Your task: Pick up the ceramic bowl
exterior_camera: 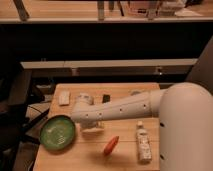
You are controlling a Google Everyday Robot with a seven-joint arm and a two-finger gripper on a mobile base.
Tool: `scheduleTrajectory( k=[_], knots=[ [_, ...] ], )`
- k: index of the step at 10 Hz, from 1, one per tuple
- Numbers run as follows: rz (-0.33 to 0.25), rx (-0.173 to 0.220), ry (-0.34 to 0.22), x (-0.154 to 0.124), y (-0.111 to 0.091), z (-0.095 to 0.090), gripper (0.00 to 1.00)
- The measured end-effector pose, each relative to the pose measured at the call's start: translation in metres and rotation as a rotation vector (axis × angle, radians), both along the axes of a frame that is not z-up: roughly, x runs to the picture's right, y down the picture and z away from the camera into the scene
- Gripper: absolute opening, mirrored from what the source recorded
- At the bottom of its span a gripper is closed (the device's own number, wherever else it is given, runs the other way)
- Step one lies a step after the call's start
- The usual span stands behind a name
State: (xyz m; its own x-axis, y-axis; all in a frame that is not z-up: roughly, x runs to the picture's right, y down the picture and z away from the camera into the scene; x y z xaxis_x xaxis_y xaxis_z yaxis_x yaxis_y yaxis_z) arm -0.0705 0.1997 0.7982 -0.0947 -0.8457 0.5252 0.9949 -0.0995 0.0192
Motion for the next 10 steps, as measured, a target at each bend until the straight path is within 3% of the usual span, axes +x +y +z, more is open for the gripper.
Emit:
scheduleTrajectory(
  k=[2, 4, 8, 10],
  knots=[
    [0.022, 0.017, -0.018, 0.005, -0.015, -0.013, 0.80],
    [0.009, 0.037, -0.056, -0.005, -0.026, -0.023, 0.80],
    [-0.074, 0.040, -0.181, -0.070, -0.031, -0.024, 0.80],
    [-0.141, 0.016, -0.204, -0.102, -0.026, -0.012, 0.80]
  ],
)
